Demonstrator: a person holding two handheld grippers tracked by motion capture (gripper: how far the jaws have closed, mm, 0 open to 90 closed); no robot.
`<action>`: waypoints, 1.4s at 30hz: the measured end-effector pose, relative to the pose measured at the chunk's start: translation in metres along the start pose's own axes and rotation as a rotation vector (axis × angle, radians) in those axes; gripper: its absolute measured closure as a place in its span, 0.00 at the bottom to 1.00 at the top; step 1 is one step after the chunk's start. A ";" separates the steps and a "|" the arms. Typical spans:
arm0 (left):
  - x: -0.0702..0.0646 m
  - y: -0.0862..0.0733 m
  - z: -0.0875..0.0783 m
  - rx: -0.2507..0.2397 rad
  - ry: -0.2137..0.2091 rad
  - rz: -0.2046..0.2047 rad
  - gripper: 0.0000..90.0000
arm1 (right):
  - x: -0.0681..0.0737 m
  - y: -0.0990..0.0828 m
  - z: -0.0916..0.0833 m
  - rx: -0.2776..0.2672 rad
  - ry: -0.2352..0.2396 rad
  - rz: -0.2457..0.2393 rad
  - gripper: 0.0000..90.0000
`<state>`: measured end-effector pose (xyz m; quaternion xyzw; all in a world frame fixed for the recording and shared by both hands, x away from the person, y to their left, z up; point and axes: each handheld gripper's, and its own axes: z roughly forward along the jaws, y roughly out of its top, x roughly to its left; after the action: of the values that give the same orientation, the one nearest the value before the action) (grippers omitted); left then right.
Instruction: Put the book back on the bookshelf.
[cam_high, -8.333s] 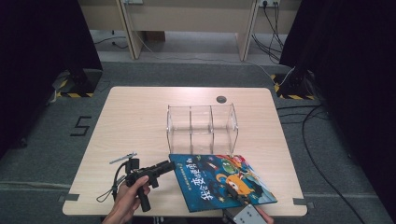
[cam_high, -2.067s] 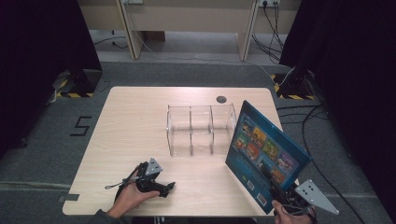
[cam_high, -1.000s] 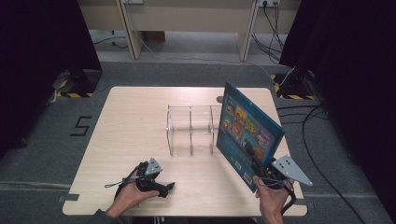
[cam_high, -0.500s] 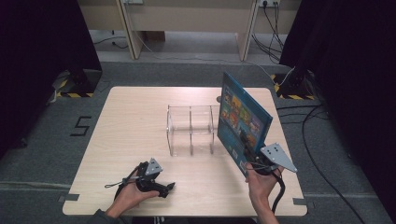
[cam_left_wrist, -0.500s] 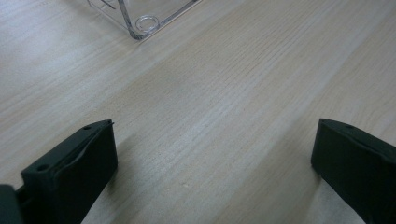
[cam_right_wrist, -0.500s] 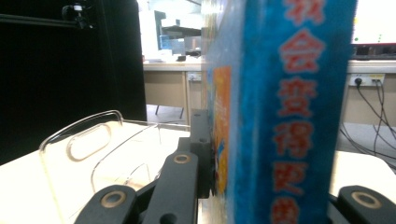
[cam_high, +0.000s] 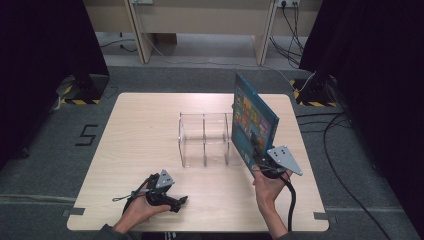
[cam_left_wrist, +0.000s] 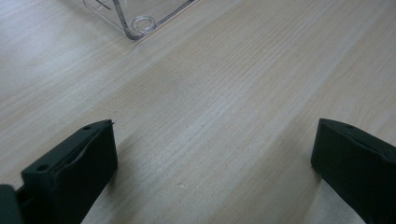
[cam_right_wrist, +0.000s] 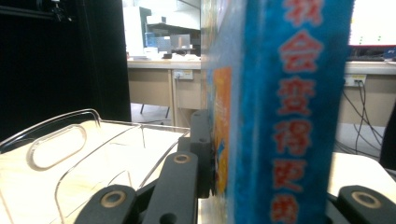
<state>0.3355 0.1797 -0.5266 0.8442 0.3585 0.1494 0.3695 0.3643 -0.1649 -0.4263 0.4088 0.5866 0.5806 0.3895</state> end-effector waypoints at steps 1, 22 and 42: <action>0.000 0.000 0.000 0.000 0.000 0.000 0.00 | 0.001 0.000 0.002 -0.003 -0.007 0.001 0.92; 0.000 0.000 0.000 -0.001 -0.002 0.000 0.00 | 0.003 -0.012 0.018 -0.027 -0.044 -0.020 0.91; -0.002 0.000 0.000 -0.002 -0.008 0.005 0.00 | 0.000 -0.028 -0.001 -0.013 -0.064 0.016 0.89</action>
<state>0.3336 0.1781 -0.5269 0.8454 0.3547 0.1473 0.3713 0.3628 -0.1649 -0.4540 0.4292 0.5666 0.5742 0.4062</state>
